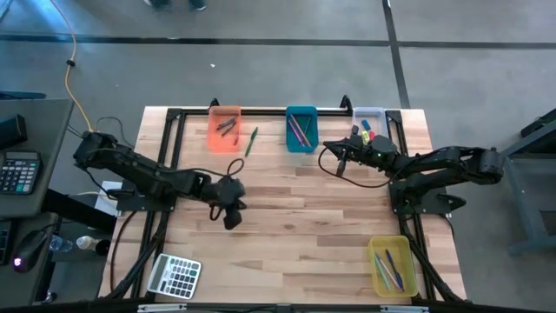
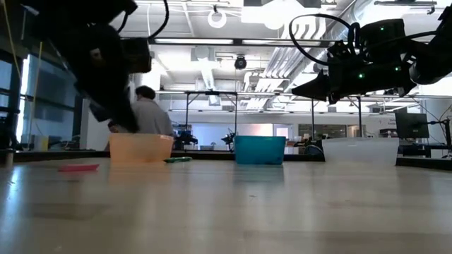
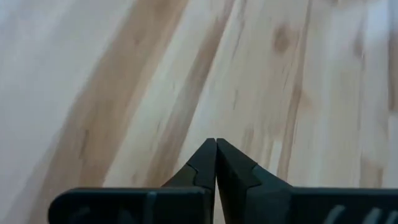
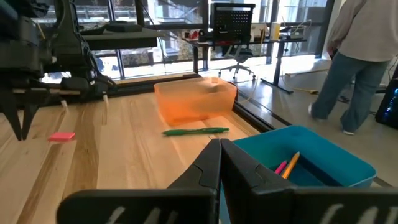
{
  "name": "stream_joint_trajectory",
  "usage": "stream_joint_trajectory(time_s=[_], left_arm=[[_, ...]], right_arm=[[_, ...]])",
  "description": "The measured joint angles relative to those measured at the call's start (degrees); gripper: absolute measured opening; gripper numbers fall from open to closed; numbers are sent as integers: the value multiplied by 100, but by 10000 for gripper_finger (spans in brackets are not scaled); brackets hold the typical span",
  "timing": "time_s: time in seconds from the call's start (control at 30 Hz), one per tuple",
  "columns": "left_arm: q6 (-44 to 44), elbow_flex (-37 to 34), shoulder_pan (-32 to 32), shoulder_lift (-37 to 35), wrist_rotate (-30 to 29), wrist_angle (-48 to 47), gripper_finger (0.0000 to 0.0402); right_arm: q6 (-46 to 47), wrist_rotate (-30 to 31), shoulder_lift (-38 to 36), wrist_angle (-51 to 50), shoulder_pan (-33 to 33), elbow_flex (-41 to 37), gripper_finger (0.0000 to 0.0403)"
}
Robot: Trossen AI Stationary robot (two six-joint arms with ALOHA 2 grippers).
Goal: Sort crayons/erasers/pens/pencils in bins
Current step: Put the pink eraser into the transparent bin
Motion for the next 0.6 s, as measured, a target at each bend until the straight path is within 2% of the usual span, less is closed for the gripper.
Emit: stream_joint_trajectory(time_s=[0.13,0.27,0.43,0.6], left_arm=[[-428,133,69,-127,348,-918,10],[-1141,314,41,-172,320,-2349,36],[-2286,291,-204,-137,229,-2535,88],[-3078,291,-377,94,-353,-2834,148]], right_arm=[[-28,0,0,0,0,0,0],[-30,2,0,0,0,0,0],[-33,2,0,0,0,0,0],[-44,2,0,-16,0,0,0]])
